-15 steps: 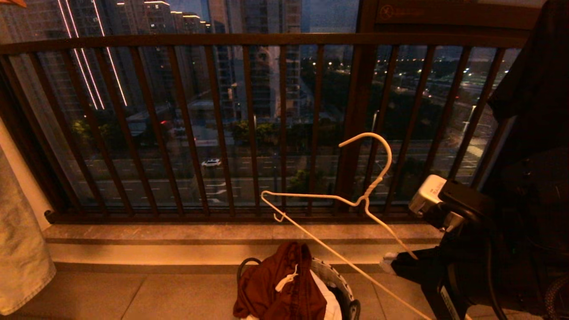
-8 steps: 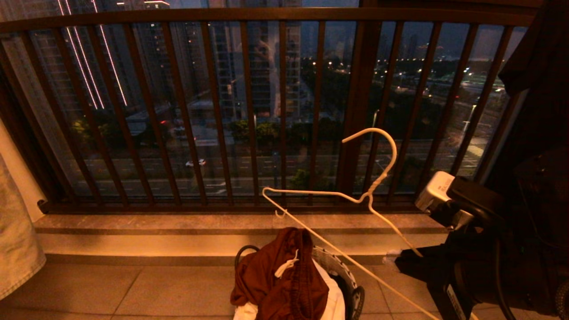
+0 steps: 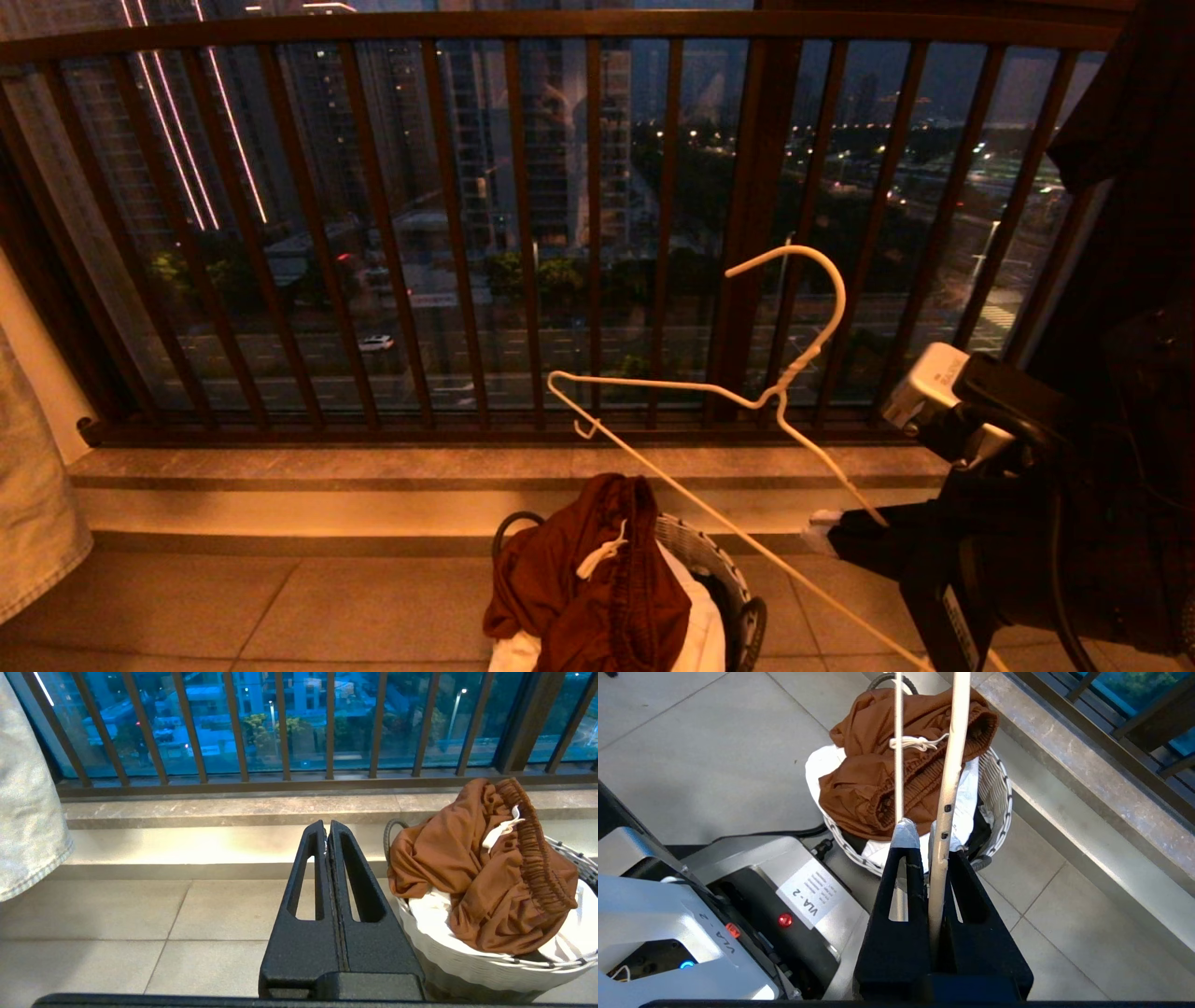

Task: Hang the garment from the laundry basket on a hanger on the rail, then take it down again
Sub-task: Pick up clothes from the basket

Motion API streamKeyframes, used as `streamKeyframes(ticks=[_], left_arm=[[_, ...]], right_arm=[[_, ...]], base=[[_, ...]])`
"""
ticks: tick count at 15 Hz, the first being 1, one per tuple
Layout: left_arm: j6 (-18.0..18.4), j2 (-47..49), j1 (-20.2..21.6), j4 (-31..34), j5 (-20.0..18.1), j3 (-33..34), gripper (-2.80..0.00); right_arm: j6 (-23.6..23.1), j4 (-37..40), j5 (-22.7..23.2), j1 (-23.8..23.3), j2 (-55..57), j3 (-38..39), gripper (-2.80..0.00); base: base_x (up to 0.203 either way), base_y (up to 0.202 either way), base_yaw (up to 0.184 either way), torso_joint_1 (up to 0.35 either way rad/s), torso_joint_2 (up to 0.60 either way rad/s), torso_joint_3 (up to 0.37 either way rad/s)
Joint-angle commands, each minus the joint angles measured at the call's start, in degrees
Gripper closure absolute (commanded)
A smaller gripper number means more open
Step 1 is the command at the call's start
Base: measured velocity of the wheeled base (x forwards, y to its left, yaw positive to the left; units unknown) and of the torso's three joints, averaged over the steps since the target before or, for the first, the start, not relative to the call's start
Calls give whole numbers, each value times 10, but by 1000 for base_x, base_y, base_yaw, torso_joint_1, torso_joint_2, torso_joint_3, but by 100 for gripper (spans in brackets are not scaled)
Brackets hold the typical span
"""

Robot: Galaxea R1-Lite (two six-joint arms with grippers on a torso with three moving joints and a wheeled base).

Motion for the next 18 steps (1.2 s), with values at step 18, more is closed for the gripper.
streamKeyframes(ticks=[18], left_arm=[[0,0,0,0,0,6,0]], right_arm=[[0,0,-28,-9,2,6,0]], base=[[0,0,0,0,0,0]])
